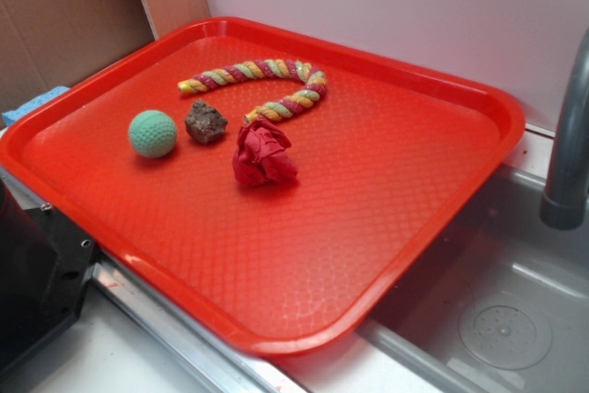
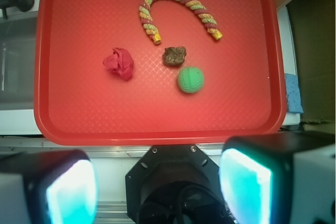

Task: Grab the green ball.

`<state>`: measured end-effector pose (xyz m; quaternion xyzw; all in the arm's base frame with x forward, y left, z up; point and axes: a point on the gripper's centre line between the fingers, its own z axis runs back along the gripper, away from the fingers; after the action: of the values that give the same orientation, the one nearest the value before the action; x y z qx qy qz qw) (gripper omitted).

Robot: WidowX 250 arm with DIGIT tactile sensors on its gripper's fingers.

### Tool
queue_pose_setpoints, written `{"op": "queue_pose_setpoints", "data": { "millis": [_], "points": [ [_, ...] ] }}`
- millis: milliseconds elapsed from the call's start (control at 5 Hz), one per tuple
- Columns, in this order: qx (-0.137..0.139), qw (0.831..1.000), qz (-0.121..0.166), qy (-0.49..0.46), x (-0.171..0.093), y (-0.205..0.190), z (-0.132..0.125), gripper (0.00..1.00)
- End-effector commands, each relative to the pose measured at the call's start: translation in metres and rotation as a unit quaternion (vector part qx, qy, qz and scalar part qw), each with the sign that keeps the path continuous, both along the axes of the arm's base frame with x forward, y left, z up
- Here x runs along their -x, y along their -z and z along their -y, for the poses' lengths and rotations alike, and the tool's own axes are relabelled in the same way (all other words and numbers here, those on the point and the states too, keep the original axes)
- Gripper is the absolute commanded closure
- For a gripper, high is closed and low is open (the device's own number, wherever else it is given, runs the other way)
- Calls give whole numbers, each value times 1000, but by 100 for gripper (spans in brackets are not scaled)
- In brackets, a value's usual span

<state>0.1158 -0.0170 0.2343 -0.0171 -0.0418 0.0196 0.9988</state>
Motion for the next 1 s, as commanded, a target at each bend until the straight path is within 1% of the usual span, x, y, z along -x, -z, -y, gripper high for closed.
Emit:
{"op": "queue_pose_setpoints", "data": {
  "millis": [0, 200, 400, 600, 800],
  "points": [
    [0, 1000, 0, 0, 0, 0, 0, 0],
    [-6, 1000, 13, 20, -2, 7, -12, 0],
    [-14, 997, 39, 69, -10, 27, -26, 0],
    [-30, 993, 47, 105, -22, 48, -37, 0],
    [-47, 991, 42, 118, -29, 64, -43, 0]
  ]
}}
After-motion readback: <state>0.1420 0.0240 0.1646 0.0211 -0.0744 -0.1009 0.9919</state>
